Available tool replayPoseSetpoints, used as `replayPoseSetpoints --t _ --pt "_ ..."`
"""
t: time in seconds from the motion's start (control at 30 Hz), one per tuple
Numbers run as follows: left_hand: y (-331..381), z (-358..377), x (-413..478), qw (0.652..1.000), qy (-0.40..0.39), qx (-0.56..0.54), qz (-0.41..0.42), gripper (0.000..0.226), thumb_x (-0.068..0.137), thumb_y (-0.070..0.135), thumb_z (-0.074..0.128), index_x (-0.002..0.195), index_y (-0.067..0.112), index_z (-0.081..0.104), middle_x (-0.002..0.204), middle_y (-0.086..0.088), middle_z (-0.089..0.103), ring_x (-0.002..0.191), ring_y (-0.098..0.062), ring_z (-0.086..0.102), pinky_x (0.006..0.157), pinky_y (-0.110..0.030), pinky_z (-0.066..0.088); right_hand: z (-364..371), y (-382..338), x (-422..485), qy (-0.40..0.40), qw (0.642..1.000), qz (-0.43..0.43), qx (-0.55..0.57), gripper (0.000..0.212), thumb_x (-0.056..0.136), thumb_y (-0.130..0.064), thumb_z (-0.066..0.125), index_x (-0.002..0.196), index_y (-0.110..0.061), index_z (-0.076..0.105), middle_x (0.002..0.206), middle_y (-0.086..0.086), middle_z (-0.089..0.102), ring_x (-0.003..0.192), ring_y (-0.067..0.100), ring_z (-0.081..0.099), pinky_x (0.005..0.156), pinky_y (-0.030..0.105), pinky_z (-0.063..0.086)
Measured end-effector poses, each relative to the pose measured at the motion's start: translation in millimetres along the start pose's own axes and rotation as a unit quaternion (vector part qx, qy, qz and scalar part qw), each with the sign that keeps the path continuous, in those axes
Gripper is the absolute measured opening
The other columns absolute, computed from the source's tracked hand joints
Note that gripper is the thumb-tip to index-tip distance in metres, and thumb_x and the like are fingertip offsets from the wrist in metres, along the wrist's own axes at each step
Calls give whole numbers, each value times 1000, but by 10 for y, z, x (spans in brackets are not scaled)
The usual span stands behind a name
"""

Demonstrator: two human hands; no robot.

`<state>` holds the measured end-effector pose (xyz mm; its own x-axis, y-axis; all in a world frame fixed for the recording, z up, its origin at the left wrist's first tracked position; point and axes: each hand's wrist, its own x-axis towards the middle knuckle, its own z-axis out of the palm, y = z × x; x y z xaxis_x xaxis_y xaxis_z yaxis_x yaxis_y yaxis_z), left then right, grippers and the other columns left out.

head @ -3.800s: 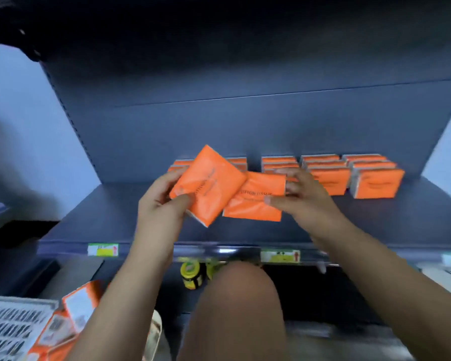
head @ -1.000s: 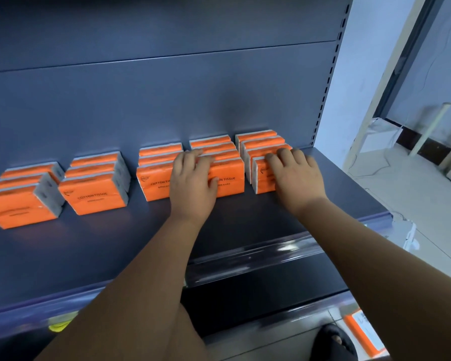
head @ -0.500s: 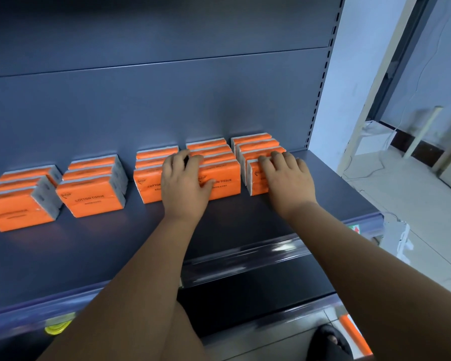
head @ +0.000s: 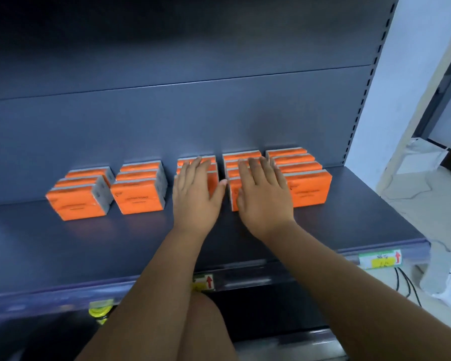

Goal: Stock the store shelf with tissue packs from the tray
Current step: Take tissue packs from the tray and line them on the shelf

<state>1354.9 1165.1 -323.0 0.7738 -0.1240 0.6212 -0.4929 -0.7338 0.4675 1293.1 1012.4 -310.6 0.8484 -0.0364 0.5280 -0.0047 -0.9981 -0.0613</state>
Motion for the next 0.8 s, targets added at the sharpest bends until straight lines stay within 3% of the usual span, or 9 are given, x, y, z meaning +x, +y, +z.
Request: replayPoseSetpoints --t 0.2,0.43,0.63,0.8 --pt "-533 -913 -412 986 94 109 -81 61 100 48 49 148 11 48 154 -8 50 148 -37 37 121 -54 29 29 -1087 53 -6 984 -37 175 67 103 -52 26 160 -18 34 168 5 31 156 27 23 126 49 21" --pt "-1394 -2350 -1737 911 150 304 -235 68 97 53 48 147 7 50 151 -14 53 146 -42 37 116 -60 31 -151 -3017 -463 -41 916 -108 384 64 99 -48 34 147 -9 51 154 10 50 145 30 42 121 41 33" --pt "-1807 -3381 -3149 824 165 371 -395 70 97 54 39 140 0 55 144 -22 57 140 -49 42 113 -62 34 -75 -4287 -1481 -144 888 -274 341 65 98 -49 36 145 -8 54 150 14 54 141 36 47 116 48 39" --pt "-1907 -3696 -3986 796 121 377 -458 70 95 57 36 140 6 55 146 -18 55 145 -44 38 119 -58 30 49 -4721 -2193 -222 871 -346 268 63 101 -49 38 151 -12 48 157 13 46 147 36 40 118 50 34"
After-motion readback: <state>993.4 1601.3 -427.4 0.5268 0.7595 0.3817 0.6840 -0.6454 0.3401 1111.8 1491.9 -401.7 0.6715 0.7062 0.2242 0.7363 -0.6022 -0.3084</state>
